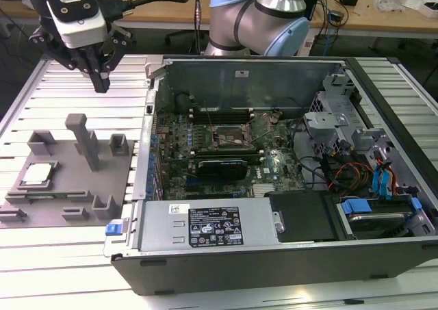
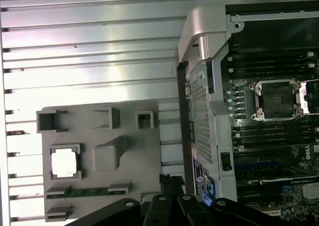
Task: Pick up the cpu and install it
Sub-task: 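Reach for the cpu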
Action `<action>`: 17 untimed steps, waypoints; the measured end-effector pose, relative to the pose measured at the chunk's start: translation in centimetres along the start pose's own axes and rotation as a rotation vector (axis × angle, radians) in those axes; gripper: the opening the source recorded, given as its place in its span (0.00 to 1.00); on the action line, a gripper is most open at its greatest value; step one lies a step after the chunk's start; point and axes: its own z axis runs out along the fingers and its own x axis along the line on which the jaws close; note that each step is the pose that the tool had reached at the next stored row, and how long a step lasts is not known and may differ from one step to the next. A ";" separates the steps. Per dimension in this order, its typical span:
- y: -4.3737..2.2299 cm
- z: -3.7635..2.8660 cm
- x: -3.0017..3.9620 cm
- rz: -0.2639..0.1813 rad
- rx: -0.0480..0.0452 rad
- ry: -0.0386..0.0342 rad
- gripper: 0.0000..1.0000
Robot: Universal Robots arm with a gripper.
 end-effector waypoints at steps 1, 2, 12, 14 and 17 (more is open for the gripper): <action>-0.01 -0.01 0.21 0.000 0.0000 0.0000 0.11; -0.02 -0.01 0.30 0.000 0.0001 0.0001 0.11; -0.10 -0.05 1.69 0.000 0.0000 0.0000 0.11; -0.11 -0.06 1.98 0.000 0.0001 0.0000 0.11; -0.12 -0.07 2.37 0.000 0.0000 0.0001 0.11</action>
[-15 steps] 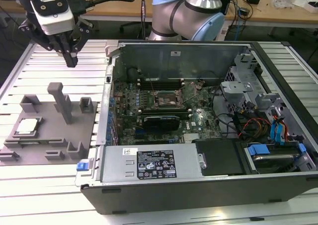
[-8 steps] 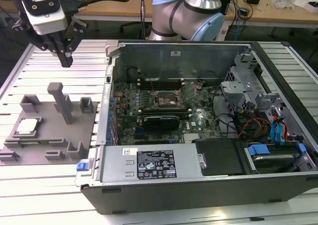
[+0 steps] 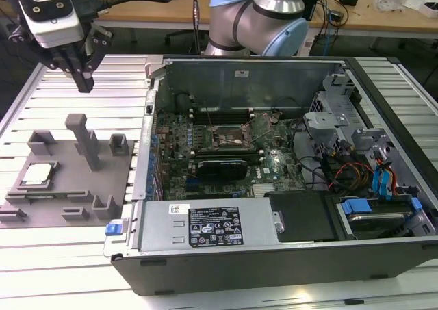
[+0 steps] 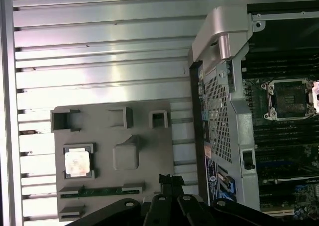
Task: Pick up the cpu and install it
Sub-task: 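Reach for the cpu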
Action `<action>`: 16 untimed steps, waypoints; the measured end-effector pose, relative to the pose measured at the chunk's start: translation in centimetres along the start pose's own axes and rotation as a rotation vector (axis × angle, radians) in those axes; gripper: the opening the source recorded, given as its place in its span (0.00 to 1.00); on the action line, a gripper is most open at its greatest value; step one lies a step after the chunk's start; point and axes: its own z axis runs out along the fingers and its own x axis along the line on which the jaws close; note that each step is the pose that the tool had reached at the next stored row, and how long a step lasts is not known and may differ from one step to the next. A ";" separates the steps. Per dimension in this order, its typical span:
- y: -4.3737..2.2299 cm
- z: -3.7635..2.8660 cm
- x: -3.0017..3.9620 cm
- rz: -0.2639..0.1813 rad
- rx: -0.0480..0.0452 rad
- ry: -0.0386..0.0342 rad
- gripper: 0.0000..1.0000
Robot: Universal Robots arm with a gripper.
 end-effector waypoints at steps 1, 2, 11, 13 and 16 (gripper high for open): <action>-0.01 -0.01 0.20 0.000 0.0000 0.0000 0.11; -0.01 -0.01 0.31 0.000 0.0001 0.0000 0.11; -0.04 -0.04 1.56 0.000 0.0000 -0.0001 0.11; -0.05 -0.04 1.88 0.000 0.0000 -0.0001 0.11; -0.10 0.02 2.57 0.000 0.0000 -0.0005 0.11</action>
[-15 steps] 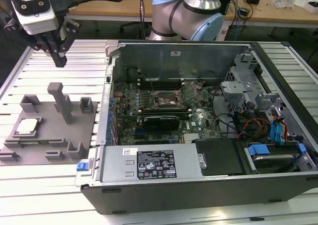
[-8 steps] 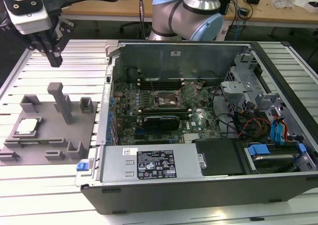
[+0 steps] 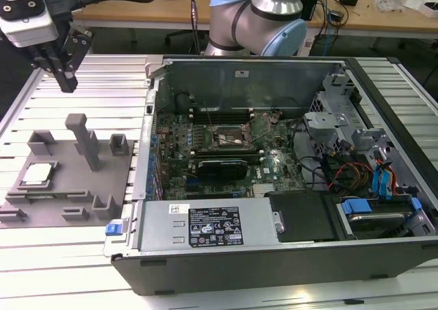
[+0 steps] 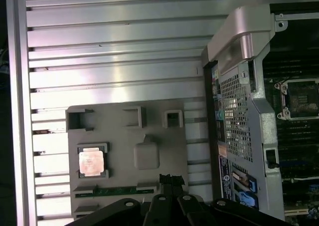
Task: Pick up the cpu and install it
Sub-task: 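Reach for the cpu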
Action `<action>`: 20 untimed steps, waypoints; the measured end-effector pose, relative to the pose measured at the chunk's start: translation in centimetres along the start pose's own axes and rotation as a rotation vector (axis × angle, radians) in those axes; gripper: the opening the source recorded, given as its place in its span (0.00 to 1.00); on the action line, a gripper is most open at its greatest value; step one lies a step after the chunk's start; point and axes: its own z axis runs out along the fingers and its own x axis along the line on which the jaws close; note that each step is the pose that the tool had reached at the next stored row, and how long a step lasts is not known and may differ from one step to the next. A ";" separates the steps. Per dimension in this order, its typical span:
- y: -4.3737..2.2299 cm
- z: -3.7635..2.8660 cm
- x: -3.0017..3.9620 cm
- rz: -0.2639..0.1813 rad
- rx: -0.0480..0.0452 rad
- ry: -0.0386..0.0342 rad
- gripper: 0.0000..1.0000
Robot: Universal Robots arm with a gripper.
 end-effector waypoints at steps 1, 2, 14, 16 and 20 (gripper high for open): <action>-0.01 0.03 0.16 0.000 -0.0001 -0.0001 0.11; -0.04 0.11 0.44 0.000 0.0000 -0.0001 0.11; -0.19 1.51 3.18 0.000 0.0000 -0.0005 0.11; -0.19 1.68 3.56 0.000 0.0000 -0.0004 0.11; -0.24 2.27 4.76 0.000 -0.0001 -0.0005 0.11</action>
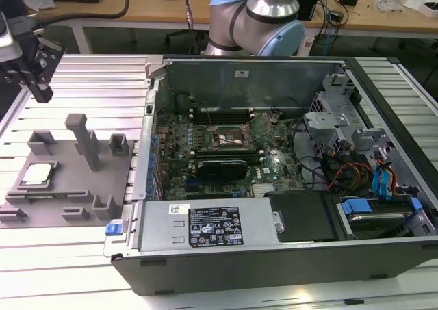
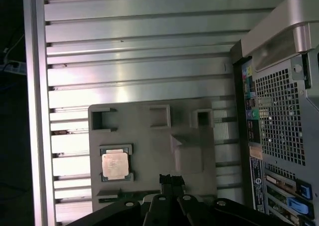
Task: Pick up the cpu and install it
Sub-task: 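Reach for the cpu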
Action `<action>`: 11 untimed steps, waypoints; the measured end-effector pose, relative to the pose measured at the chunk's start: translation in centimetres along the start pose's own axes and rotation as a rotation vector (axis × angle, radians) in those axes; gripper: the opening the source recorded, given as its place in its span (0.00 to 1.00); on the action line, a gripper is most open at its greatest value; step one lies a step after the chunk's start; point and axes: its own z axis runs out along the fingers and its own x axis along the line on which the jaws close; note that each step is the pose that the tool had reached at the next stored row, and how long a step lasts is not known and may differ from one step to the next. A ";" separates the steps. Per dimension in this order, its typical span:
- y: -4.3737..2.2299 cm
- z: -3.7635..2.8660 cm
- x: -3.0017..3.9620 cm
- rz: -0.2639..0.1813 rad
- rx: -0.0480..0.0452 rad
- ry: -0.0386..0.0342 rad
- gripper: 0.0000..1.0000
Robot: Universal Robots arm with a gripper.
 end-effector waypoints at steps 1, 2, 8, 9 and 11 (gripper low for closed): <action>-0.01 0.11 0.23 0.000 0.0000 0.0000 0.11; -0.01 0.17 0.38 0.000 0.0001 0.0000 0.11; -0.04 0.49 1.24 0.000 0.0001 0.0000 0.11; -0.04 0.54 1.38 0.000 0.0000 0.0000 0.11; -0.06 0.68 1.70 0.000 0.0001 0.0001 0.11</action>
